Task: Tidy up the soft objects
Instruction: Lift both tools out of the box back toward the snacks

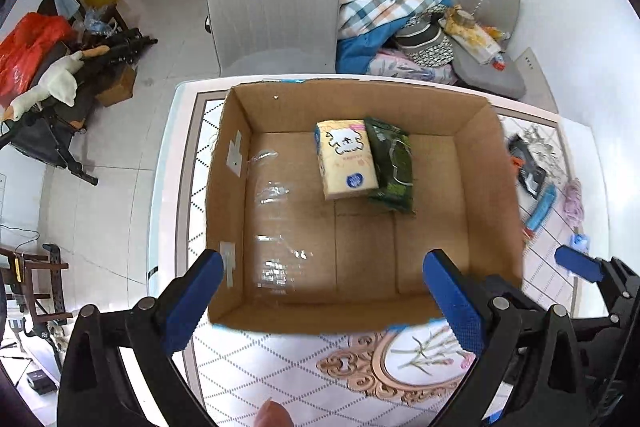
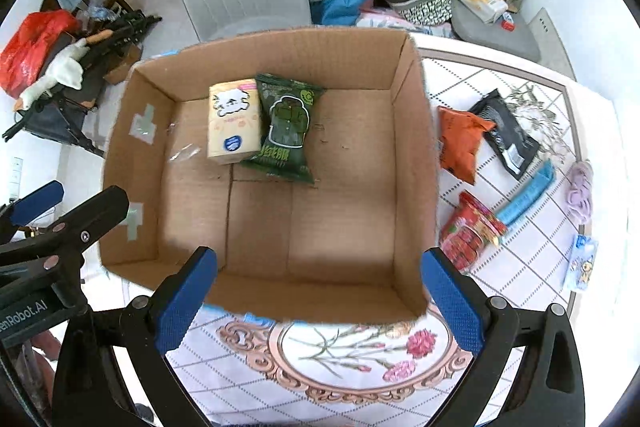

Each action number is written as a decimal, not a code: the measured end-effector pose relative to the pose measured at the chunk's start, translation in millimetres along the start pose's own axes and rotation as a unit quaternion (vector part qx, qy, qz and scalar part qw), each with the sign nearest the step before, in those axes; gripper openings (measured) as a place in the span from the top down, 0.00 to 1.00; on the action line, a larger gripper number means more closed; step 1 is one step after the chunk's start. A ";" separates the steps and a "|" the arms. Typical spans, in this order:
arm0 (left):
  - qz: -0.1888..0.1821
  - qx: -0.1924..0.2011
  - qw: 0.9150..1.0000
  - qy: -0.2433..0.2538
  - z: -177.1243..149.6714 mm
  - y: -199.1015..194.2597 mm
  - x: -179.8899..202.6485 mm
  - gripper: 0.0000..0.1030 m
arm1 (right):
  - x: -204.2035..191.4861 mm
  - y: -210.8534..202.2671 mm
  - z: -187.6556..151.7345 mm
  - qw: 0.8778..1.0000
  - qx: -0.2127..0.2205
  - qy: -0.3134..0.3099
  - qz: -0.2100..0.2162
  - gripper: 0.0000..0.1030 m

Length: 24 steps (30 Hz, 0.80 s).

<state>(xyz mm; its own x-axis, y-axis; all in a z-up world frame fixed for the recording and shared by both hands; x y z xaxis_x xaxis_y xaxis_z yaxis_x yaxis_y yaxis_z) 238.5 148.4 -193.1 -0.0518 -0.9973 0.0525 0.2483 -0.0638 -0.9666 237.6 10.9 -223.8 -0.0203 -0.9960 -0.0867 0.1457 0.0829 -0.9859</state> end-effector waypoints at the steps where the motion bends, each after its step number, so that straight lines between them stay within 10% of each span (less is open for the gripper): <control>1: 0.002 0.004 1.000 0.000 -5.9 -7.6 -0.2 0.01 | -0.4 -6.2 -3.8 1.000 0.006 -0.001 -0.003 0.00; 17: -0.017 0.043 0.998 -0.030 -61.4 -89.5 9.3 0.00 | 4.9 -102.2 -74.8 0.997 0.063 -0.021 0.033 0.00; 24: -0.001 0.060 0.997 0.039 -53.5 -94.1 83.4 0.01 | 68.3 -110.7 -86.9 0.993 0.091 0.032 0.066 0.00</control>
<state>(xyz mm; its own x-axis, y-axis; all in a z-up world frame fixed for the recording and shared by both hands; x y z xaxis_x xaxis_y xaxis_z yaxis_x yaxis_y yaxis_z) 159.0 73.2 -111.2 -0.1269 -0.9915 0.0291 0.3616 -0.0736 -0.9294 134.1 -63.5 -133.0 -0.0514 -0.9724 -0.2277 0.3280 0.1989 -0.9235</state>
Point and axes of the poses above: each gripper's, at about its wrist camera, not at the fingertips, and y roughly the way its jaws point, x to its right, z to its top, the point moved 1 cm from there along y, roughly the way its jaws point, and after that the axes turned 1 degree about -x, right-handed, at the moved point
